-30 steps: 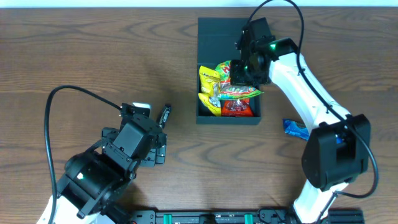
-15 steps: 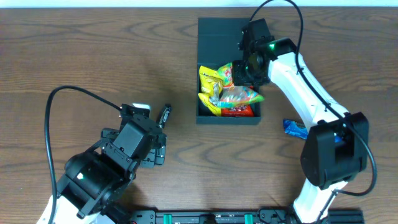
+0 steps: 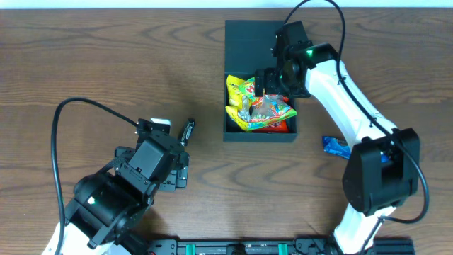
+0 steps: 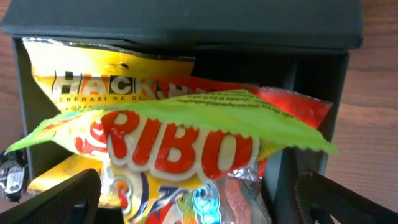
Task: Pack container
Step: 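Lower the HARIBO bag into the box and open the right gripper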
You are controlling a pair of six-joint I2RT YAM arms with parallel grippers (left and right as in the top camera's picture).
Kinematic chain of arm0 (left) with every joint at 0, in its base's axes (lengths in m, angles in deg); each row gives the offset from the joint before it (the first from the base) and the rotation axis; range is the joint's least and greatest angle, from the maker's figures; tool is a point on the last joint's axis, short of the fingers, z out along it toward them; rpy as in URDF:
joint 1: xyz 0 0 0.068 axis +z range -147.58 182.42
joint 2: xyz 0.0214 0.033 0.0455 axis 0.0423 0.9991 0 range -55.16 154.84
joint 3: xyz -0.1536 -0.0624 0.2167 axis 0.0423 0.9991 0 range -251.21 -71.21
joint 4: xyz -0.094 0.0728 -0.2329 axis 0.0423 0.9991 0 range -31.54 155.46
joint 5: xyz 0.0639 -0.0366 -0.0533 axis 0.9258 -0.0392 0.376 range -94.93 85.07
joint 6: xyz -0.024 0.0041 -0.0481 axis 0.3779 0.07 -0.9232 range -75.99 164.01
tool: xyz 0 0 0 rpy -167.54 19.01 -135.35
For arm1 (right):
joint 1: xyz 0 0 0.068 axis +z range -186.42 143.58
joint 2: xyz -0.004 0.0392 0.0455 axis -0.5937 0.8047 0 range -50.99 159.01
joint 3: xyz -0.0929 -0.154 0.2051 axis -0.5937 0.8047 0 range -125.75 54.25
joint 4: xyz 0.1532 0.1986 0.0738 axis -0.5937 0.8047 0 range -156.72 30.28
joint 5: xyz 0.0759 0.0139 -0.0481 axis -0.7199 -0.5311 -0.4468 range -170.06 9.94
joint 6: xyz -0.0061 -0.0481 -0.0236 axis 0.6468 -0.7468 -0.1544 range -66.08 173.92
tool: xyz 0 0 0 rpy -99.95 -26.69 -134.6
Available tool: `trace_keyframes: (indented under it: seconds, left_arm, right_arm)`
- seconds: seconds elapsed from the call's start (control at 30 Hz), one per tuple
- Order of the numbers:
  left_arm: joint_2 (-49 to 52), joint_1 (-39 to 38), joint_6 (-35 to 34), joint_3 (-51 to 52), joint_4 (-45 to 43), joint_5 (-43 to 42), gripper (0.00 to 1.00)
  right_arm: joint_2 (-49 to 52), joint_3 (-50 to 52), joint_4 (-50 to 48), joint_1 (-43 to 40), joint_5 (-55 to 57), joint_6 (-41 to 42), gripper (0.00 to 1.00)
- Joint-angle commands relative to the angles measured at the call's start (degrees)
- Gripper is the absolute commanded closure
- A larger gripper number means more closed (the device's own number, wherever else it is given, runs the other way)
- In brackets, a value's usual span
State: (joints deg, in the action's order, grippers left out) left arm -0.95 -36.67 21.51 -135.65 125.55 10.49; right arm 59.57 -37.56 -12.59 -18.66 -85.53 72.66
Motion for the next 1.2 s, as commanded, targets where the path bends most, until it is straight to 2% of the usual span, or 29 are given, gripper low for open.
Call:
trace_keyframes:
  seconds: [0.0, 0.2, 0.37, 0.6, 0.83, 1.07, 1.17]
  left_arm:
    - [-0.26, 0.09, -0.2, -0.09, 0.35, 0.46, 0.05]
    - [-0.26, 0.09, -0.2, -0.09, 0.35, 0.63, 0.05]
    - [-0.26, 0.09, -0.22, -0.09, 0.33, 0.63, 0.05]
    - [-0.26, 0.09, -0.22, -0.09, 0.13, 0.63, 0.05]
    - [-0.26, 0.09, -0.2, -0.09, 0.17, 0.63, 0.05]
    - [-0.24, 0.09, -0.2, -0.09, 0.11, 0.68, 0.05]
    - [-0.24, 0.09, -0.2, -0.09, 0.13, 0.66, 0.05]
  right_arm:
    - [-5.25, -0.24, 0.98, 0.15, 0.59, -0.55, 0.01]
    - [-14.88, -0.24, 6.91, 0.15, 6.88, -0.52, 0.01]
    - [-17.57, -0.22, 8.26, 0.44, 4.96, -4.17, 0.01]
    - [-12.87, -0.22, 2.05, 1.88, 2.36, -9.64, 0.01]
    - [-4.24, -0.22, -2.43, 2.16, -8.17, -11.17, 0.01]
    - [-0.79, -0.22, -4.39, 2.14, -7.61, -13.4, 0.01]
    - [0.42, -0.22, -4.26, 2.14, -2.05, -13.11, 0.01]
